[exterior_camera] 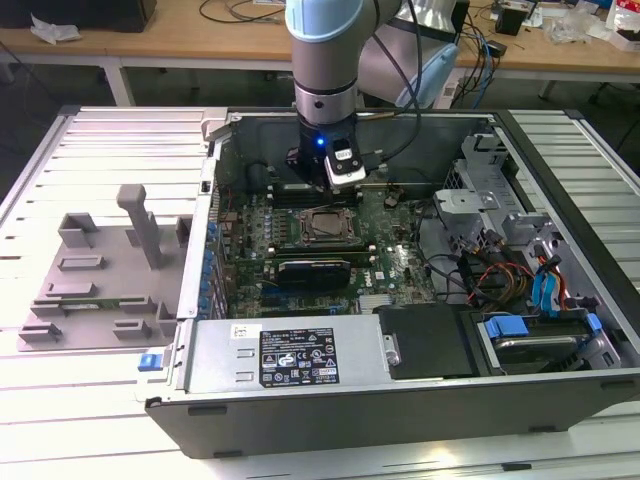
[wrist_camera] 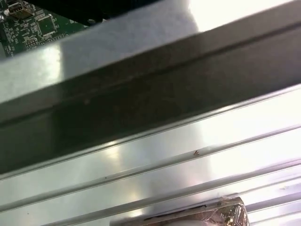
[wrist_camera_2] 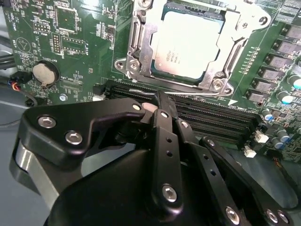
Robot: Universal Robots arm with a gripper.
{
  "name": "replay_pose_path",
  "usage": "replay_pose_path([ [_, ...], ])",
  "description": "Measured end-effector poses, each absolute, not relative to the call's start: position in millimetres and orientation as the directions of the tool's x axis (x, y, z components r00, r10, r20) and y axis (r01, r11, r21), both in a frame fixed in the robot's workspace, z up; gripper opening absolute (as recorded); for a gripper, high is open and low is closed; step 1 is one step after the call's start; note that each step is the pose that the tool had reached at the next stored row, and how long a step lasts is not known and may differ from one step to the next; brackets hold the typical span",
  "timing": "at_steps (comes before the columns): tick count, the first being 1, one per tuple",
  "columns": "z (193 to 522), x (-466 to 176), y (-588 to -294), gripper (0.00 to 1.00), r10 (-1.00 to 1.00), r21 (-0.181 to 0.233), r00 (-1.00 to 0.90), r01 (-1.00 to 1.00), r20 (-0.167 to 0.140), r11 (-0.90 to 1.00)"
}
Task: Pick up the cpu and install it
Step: 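Install the first cpu locking lever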
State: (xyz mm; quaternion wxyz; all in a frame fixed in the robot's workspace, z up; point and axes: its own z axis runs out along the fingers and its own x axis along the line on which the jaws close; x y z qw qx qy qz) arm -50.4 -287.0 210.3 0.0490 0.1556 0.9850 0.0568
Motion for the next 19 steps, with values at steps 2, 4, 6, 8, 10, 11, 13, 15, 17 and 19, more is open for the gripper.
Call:
replay_pose_path([
  [2, 209, -52, -287, 0.11, 0.315, 0.134, -0.944, 0.301, -0.102, 0.944],
  [4, 208, -53, -287, 0.11, 0.315, 0.136, -0.942, 0.300, -0.113, 0.944],
  [6, 207, -55, -287, 0.11, 0.315, 0.139, -0.941, 0.298, -0.121, 0.944],
  [8, 205, -57, -287, 0.11, 0.315, 0.142, -0.940, 0.297, -0.130, 0.944],
  [10, 204, -60, -287, 0.11, 0.315, 0.146, -0.938, 0.295, -0.145, 0.944],
  [11, 202, -61, -287, 0.11, 0.315, 0.150, -0.936, 0.293, -0.159, 0.944],
  [13, 201, -62, -287, 0.11, 0.316, 0.153, -0.934, 0.291, -0.170, 0.944],
  [15, 200, -63, -288, 0.11, 0.316, 0.155, -0.932, 0.290, -0.178, 0.944],
  [17, 200, -64, -288, 0.11, 0.315, 0.157, -0.930, 0.289, -0.188, 0.944],
  [19, 199, -65, -289, 0.11, 0.315, 0.159, -0.929, 0.288, -0.193, 0.944],
])
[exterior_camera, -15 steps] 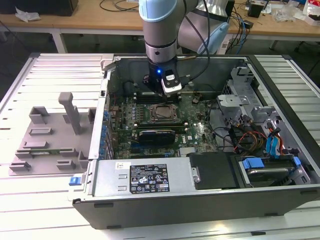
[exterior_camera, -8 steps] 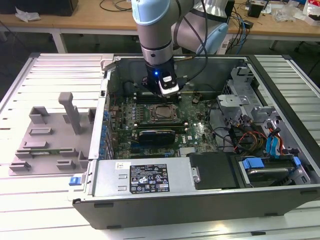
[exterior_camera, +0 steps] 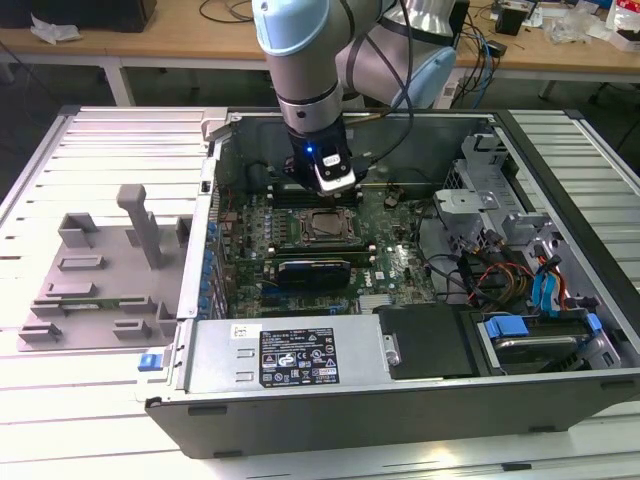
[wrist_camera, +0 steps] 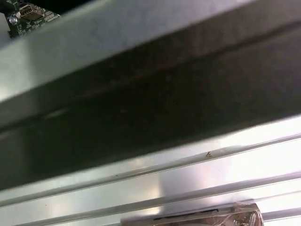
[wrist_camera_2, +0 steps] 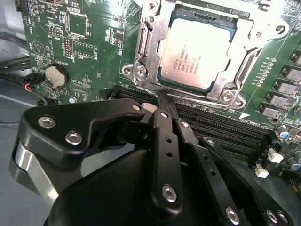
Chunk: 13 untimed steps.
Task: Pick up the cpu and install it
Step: 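Install the first cpu locking lever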
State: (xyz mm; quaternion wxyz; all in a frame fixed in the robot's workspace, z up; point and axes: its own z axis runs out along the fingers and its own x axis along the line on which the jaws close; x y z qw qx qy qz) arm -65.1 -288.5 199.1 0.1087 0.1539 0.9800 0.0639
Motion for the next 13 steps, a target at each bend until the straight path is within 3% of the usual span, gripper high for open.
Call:
replay_pose_path([
  [4, 198, -65, -292, 0.11, 0.317, 0.161, -0.928, 0.288, -0.195, 0.944],
  [6, 198, -65, -293, 0.11, 0.322, 0.190, -0.928, 0.288, -0.185, 0.939],
  [13, 199, -65, -301, 0.11, 0.327, 0.198, -0.927, 0.291, -0.182, 0.936],
])
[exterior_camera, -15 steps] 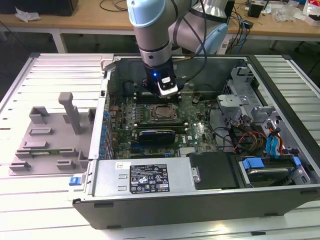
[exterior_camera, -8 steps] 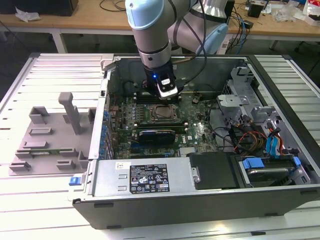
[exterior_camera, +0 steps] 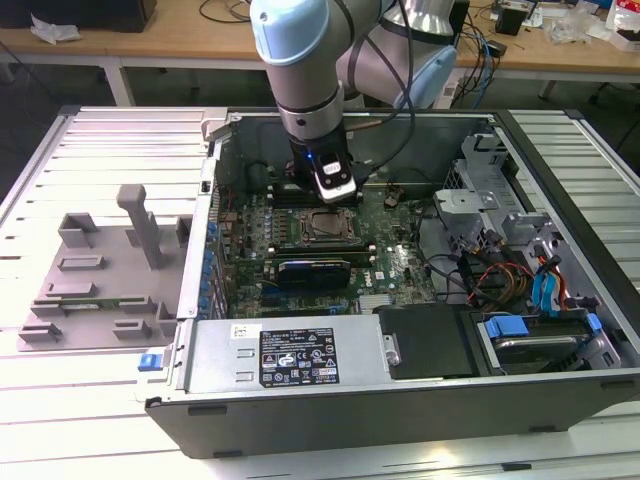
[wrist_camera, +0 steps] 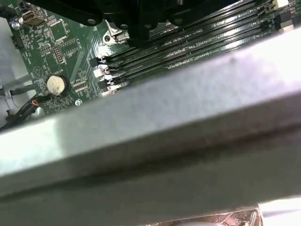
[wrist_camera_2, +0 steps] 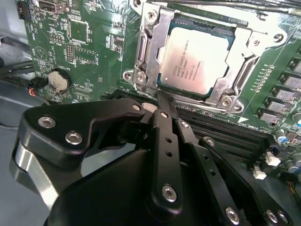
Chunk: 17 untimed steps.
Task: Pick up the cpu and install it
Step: 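Install the first cpu locking lever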
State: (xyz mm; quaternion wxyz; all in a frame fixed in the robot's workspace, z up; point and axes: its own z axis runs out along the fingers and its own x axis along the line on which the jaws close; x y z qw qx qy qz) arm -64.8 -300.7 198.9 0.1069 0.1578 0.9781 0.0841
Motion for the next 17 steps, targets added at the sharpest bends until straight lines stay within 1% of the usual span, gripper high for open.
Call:
replay_pose_path([
  [6, 197, -65, -304, 0.11, 0.328, 0.207, -0.927, 0.291, -0.180, 0.934],
  [9, 196, -64, -306, 0.11, 0.336, 0.250, -0.927, 0.290, -0.165, 0.924],
  [10, 196, -63, -306, 0.11, 0.337, 0.253, -0.927, 0.291, -0.164, 0.923],
  [17, 215, -63, -307, 0.11, 0.340, 0.253, -0.926, 0.293, -0.164, 0.922],
])
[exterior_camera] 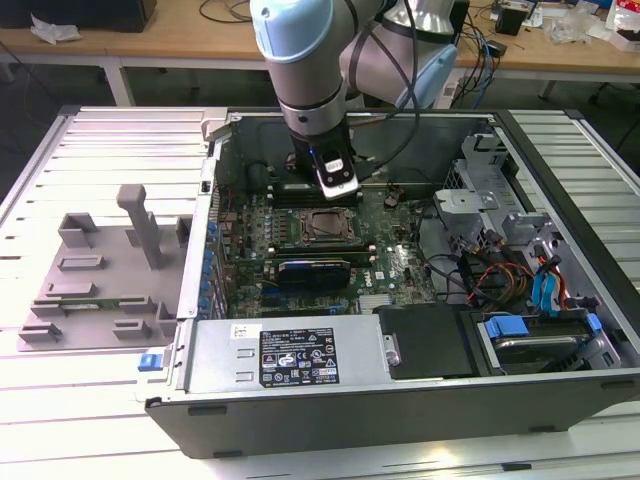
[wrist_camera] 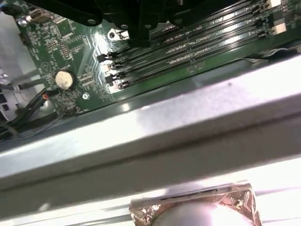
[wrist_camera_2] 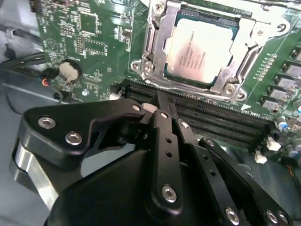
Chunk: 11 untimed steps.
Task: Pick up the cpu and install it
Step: 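Install the first cpu locking lever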
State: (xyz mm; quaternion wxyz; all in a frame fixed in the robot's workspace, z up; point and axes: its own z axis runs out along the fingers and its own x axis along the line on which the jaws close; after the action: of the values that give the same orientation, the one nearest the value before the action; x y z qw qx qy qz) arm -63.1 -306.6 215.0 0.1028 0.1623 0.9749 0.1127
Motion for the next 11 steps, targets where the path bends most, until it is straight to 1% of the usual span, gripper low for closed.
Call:
replay_pose_path([
  [2, 216.9, -62.3, -308.5, 0.11, 0.342, 0.250, -0.926, 0.297, -0.161, 0.922],
  [6, 217.0, -61.4, -311.9, 0.11, 0.345, 0.202, -0.925, 0.312, -0.158, 0.929],
  [10, 217.0, -60.9, -312.4, 0.11, 0.335, 0.089, -0.925, 0.324, -0.177, 0.942],
  [11, 216.9, -60.4, -312.4, 0.11, 0.332, 0.070, -0.926, 0.325, -0.180, 0.943],
])
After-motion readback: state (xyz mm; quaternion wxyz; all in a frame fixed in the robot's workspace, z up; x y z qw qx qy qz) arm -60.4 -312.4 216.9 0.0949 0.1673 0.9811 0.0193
